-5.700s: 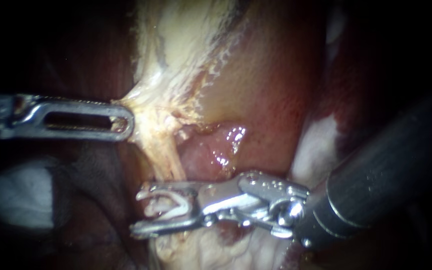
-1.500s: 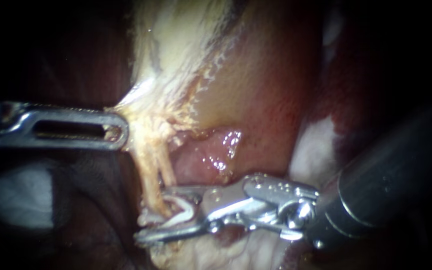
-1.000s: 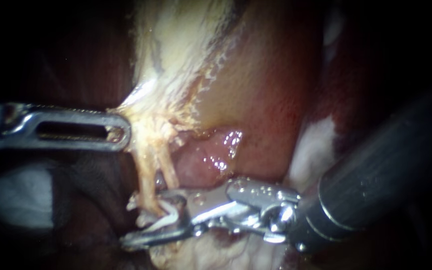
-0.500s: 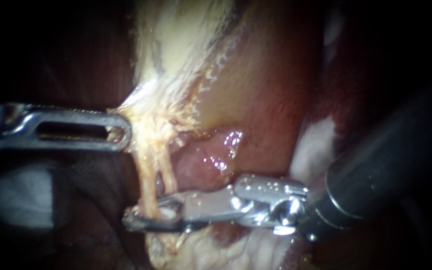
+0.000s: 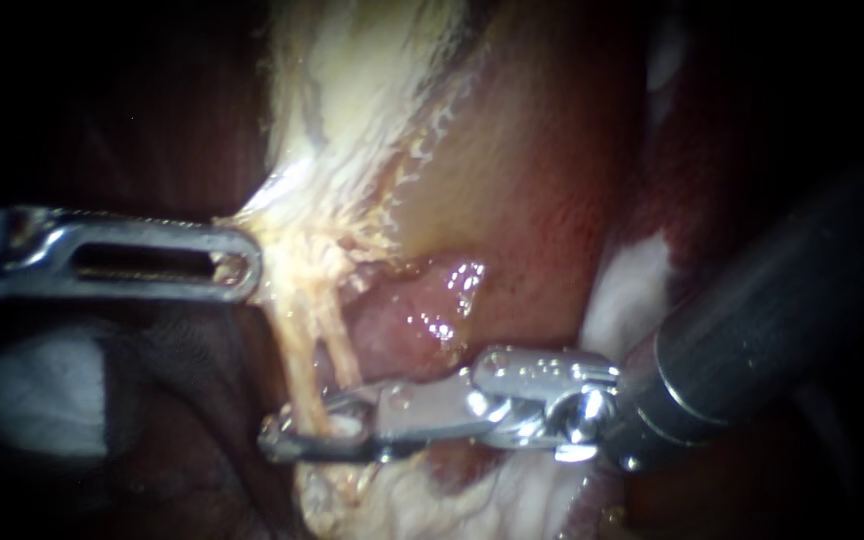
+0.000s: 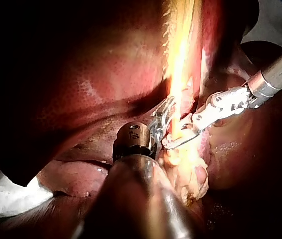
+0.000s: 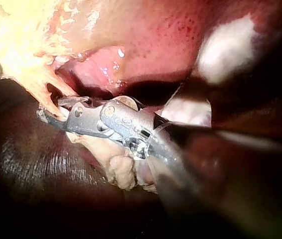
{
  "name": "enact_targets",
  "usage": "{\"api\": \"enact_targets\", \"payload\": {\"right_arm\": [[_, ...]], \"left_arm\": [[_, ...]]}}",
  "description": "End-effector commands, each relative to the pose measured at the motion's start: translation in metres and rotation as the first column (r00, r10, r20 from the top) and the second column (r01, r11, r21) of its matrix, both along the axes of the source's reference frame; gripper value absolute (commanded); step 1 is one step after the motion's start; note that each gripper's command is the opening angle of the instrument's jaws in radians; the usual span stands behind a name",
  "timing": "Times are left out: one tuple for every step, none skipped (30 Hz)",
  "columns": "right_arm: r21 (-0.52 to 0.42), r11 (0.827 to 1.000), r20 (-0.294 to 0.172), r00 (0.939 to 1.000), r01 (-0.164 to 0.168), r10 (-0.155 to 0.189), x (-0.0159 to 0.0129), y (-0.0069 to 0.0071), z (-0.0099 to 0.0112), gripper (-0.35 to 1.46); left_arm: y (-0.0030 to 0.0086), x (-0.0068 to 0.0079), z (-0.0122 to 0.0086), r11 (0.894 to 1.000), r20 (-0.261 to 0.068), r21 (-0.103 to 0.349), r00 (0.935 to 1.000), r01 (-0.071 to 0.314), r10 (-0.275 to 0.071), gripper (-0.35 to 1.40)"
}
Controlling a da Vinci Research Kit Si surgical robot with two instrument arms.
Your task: Clipping second clip left tube
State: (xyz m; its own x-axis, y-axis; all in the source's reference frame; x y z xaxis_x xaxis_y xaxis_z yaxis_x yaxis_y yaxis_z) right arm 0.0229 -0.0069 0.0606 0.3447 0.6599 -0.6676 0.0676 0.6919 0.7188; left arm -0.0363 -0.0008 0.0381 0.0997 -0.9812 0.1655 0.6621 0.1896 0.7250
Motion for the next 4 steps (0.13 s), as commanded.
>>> {"api": "enact_targets", "payload": {"right_arm": [[-0.004, 1.0, -0.002, 1.0, 0.001, -0.001, 0.0, 0.0, 0.0, -0.35], [-0.004, 1.0, -0.002, 1.0, 0.001, -0.001, 0.0, 0.0, 0.0, -0.35], [-0.004, 1.0, -0.002, 1.0, 0.001, -0.001, 0.0, 0.0, 0.0, -0.35], [-0.004, 1.0, -0.002, 1.0, 0.001, -0.001, 0.0, 0.0, 0.0, -0.35]], "left_arm": [[0.0, 0.0, 0.0, 1.0, 0.0, 0.0, 1.0, 0.0, 0.0, -0.35], [0.0001, 0.0, 0.0, 1.0, 0.0, 0.0, 1.0, 0.0, 0.0, -0.35], [0.0001, 0.0, 0.0, 1.0, 0.0, 0.0, 1.0, 0.0, 0.0, -0.35], [0.0001, 0.0, 0.0, 1.0, 0.0, 0.0, 1.0, 0.0, 0.0, -0.35]]}}
